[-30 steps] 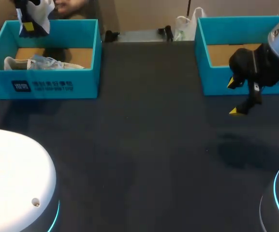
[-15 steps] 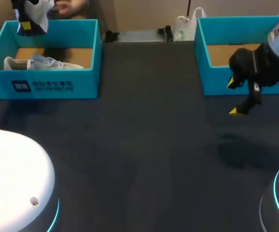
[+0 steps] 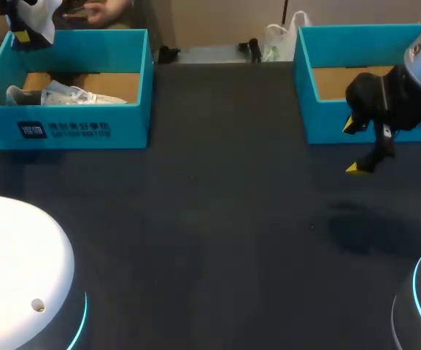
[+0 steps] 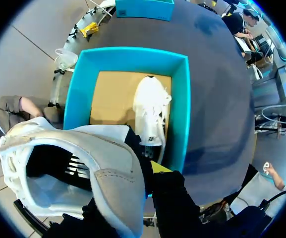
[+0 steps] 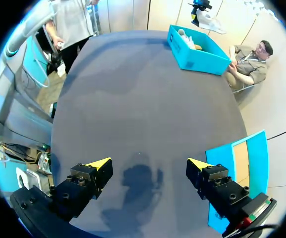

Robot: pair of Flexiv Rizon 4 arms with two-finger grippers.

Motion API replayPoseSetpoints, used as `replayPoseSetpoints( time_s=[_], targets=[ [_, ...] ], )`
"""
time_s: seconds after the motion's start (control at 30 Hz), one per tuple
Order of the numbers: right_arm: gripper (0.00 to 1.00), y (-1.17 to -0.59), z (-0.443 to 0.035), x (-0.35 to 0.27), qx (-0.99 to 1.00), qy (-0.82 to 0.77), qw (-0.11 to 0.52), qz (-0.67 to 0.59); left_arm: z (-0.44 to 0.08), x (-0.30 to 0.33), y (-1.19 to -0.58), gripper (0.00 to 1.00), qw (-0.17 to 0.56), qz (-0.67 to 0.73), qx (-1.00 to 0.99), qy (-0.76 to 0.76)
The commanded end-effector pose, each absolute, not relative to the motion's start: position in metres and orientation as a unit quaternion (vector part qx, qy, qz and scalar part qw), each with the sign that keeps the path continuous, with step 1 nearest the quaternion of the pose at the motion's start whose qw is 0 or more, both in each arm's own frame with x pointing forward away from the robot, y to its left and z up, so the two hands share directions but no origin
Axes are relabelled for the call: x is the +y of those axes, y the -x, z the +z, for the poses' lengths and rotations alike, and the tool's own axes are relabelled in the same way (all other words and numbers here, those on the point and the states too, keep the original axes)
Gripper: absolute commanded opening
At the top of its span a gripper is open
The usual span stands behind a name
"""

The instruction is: Take the shoe out of the shoebox, open the shoe tongue, remove and reinsert the insole, then place the shoe into the shoebox

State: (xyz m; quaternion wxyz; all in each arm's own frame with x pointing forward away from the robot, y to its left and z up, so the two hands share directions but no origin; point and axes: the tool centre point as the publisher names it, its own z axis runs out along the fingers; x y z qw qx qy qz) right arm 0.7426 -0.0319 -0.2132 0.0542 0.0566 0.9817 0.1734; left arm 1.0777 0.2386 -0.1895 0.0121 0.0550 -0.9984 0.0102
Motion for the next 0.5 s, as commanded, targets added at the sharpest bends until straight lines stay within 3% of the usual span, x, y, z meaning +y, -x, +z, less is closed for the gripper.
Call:
replayPoseSetpoints(
  time_s=[0.03, 0.37, 0.5],
  targets=[
    [1.00, -0.742, -0.214, -0.032, 0.982, -0.057, 0.055, 0.173, -0.204, 0.253, -1.098, 0.00, 0.013, 0.004, -0.998, -0.057],
    [1.00, -0.742, -0.214, -0.032, 0.982, -0.057, 0.055, 0.173, -0.228, 0.281, -1.106, 0.00, -0.009, 0.003, -1.000, -0.014],
    [1.00, -0.742, -0.214, -0.032, 0.982, -0.057, 0.055, 0.173, -0.223, 0.292, -1.101, 0.00, -0.002, -0.004, -0.994, 0.113]
  ],
)
